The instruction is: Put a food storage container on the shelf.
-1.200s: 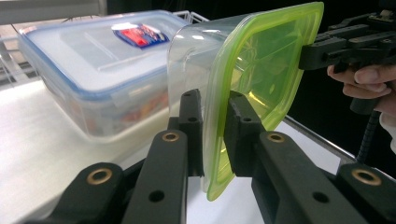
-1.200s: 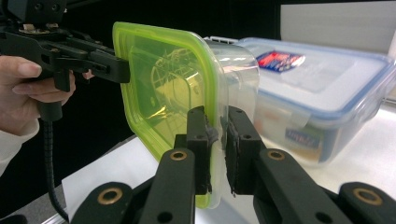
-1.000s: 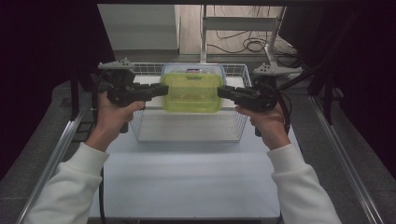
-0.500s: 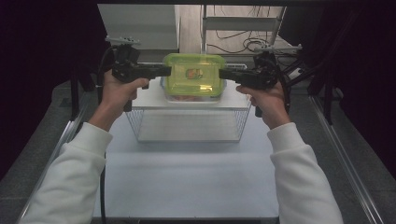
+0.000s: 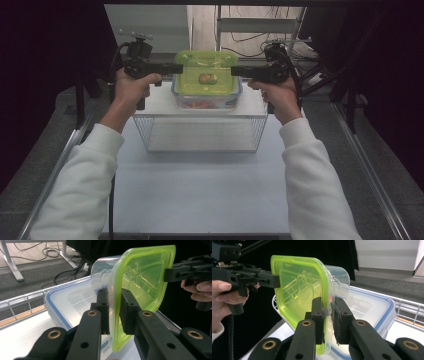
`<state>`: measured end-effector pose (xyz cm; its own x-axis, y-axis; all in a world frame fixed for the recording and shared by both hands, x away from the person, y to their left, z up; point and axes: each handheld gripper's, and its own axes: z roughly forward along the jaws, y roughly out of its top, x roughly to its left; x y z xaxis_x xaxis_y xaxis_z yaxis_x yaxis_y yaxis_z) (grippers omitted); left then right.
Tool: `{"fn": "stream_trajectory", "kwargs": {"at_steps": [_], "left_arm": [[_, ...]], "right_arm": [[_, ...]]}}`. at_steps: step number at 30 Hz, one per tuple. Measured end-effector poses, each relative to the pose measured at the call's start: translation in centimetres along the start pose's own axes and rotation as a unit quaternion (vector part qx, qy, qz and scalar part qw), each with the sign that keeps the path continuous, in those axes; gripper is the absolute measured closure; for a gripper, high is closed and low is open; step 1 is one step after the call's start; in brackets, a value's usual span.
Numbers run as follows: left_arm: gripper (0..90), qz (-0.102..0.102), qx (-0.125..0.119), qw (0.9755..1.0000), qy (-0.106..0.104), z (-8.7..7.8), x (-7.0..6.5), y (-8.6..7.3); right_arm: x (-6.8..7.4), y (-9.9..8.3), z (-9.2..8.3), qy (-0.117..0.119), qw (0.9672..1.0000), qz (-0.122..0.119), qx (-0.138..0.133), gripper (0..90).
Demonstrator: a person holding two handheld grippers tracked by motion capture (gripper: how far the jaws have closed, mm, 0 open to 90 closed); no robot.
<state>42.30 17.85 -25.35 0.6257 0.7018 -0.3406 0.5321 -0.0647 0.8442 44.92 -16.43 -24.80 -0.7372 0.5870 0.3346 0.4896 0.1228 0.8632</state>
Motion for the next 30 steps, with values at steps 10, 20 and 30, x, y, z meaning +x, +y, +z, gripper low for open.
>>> {"fn": "stream_trajectory", "kwargs": {"at_steps": [10, 20, 30], "left_arm": [[76.0, -0.036, -0.003, 0.9993, -0.010, 0.9, 0.9, 0.4], [70.1, -0.052, -0.011, 0.9985, -0.011, 2.2, 1.7, 0.2], [50.8, -0.068, -0.005, 0.9975, -0.018, 2.6, 2.5, -0.2]], "right_arm": [[-1.1, 0.5, 1.3, -0.009, 0.9997, 0.022, -0.001, 76.0], [-2.2, 0.3, 2.1, -0.021, 0.9984, 0.051, -0.010, 69.6], [-2.5, -0.2, 2.4, -0.015, 0.9973, 0.072, 0.000, 59.5]]}}
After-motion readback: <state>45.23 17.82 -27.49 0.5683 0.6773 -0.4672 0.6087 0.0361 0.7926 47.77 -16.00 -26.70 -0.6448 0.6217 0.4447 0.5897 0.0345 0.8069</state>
